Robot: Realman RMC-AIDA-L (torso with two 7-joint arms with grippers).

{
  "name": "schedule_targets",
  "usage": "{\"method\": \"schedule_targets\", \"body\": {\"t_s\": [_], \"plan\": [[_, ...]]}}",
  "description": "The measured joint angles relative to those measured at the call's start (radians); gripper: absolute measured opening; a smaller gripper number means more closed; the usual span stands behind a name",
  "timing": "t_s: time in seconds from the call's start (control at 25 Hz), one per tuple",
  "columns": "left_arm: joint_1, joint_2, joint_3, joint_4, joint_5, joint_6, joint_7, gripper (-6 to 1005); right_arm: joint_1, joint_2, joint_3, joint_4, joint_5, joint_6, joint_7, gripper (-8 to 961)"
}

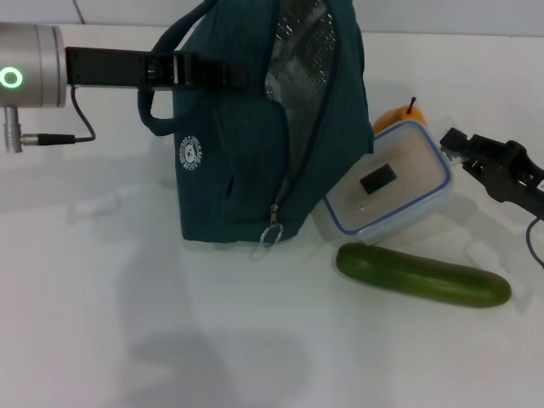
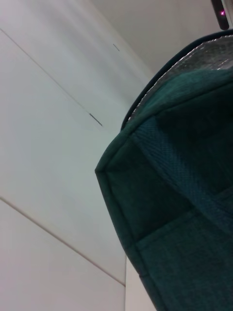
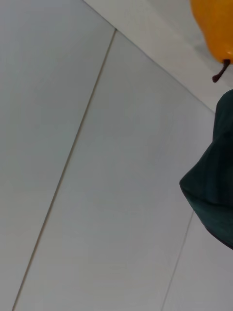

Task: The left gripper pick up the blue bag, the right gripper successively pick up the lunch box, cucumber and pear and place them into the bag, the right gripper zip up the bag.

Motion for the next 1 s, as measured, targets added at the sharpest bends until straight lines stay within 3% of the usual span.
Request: {"method": "schedule_targets", "body": {"t_s": [0.04, 0.12, 0.64, 1.0], "plan": [[0.0, 0.0, 0.0, 0.0, 0.0, 0.0, 0.0, 41, -0.002, 0.0, 0.002, 0.0, 0.002, -0.001, 0.0, 233], [0.0, 0.0, 0.0, 0.0, 0.0, 0.0, 0.0, 41, -0.006, 0.0, 0.007, 0.0, 0.006, -0.001, 0.003, 100], [0.003, 0.003, 0.0, -0.001, -0.018, 0.0, 0.001, 41, -0.041, -0.007, 0.011, 0.0, 0.06, -0.063, 0.041, 96], [0.006, 0.008, 0.0, -0.001, -0.025, 0.0, 0.002, 41, -0.123, -0.012, 0.011, -0.01, 0.13, -0.145, 0.062, 95]]}}
